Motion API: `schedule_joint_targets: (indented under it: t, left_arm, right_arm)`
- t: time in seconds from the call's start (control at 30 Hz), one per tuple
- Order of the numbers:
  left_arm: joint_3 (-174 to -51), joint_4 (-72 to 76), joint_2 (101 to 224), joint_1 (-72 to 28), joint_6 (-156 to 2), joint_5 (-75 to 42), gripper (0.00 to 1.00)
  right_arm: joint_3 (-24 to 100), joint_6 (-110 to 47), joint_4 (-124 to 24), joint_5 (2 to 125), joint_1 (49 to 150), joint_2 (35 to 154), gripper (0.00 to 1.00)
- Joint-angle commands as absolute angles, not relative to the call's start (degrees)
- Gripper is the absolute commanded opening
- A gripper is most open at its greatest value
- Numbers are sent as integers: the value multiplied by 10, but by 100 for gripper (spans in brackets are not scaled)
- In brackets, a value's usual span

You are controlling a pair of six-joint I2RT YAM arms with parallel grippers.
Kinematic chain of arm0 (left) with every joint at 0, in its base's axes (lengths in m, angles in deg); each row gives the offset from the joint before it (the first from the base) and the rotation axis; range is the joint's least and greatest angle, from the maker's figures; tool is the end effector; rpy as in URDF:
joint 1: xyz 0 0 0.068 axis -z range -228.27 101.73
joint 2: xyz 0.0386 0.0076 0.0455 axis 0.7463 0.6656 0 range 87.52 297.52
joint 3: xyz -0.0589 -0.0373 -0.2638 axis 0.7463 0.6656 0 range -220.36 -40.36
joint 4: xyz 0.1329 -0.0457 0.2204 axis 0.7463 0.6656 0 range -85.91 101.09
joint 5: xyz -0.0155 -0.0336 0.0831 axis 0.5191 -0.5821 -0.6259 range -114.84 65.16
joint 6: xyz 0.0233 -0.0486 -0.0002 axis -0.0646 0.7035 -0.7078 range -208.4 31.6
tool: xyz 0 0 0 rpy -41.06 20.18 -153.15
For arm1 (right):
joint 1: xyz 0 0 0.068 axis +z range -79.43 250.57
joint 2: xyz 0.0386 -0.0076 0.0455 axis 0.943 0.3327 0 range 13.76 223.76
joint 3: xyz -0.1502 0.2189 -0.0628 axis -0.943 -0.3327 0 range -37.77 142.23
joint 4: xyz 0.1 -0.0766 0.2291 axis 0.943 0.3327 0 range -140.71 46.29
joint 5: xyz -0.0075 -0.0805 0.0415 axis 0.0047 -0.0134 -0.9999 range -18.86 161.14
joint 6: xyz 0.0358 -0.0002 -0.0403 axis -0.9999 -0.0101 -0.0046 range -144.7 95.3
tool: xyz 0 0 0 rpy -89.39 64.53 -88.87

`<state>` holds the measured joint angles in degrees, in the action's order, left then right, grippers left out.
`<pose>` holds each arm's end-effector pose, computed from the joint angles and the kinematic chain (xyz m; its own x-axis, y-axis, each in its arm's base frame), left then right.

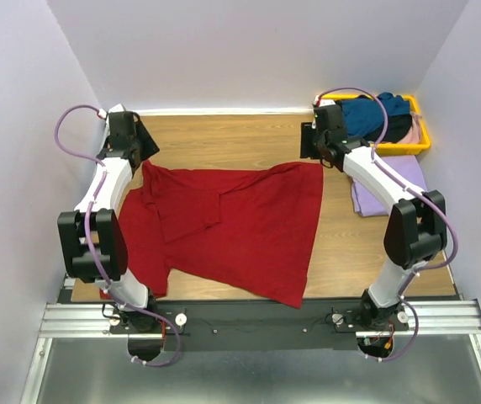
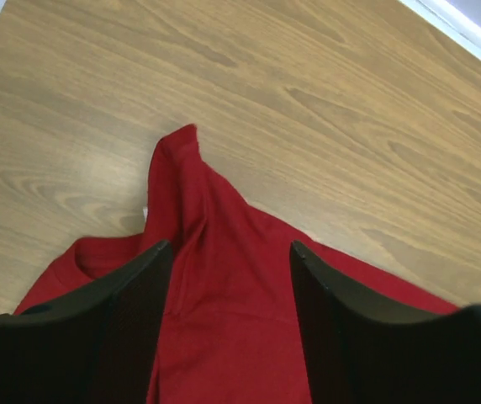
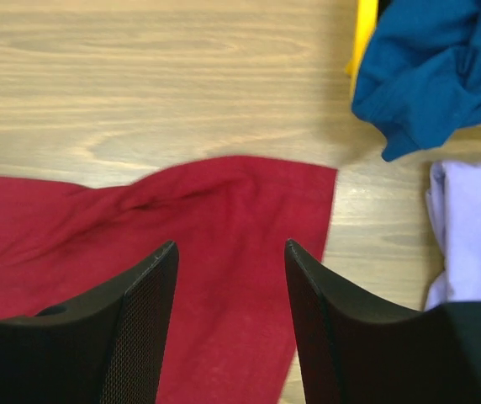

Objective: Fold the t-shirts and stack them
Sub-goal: Flatten the tshirt out

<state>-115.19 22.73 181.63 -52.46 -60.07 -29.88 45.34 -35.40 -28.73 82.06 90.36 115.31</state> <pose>0.3750 0.0305 0.2853 -0.4722 -0.5085 -0.7200 -0.4158 0.8487 -0.3268 0.3854 0.1315 0.2808 -0.6361 -0.0352 -0.7708 -0.0802 0.9966 0.0207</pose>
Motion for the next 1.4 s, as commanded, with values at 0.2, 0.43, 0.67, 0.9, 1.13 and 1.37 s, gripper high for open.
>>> schedule_joint_targets:
  t: [0.2, 0.43, 0.67, 0.9, 1.13, 1.37]
  left_arm:
    - [-942, 177, 1673, -523, -578, -258, 65]
    - [-790, 164, 1604, -522, -519, -251, 52]
    - [-724, 184, 1580, -517, -483, -227, 52]
    - [-722, 204, 1594, -494, -479, -225, 47]
    - [-722, 236, 1585, -464, -460, -244, 44]
    - [-733, 267, 1587, -453, -435, -297, 47]
  right_arm:
    - [366, -412, -290, 715, 901, 1075, 61]
    - [317, -435, -290, 691, 902, 1061, 61]
    - [291, -449, -301, 668, 902, 1064, 61]
    - [261, -452, -322, 658, 901, 1079, 61]
    - [241, -454, -340, 650, 902, 1078, 61]
    - [218, -454, -354, 646, 902, 1076, 61]
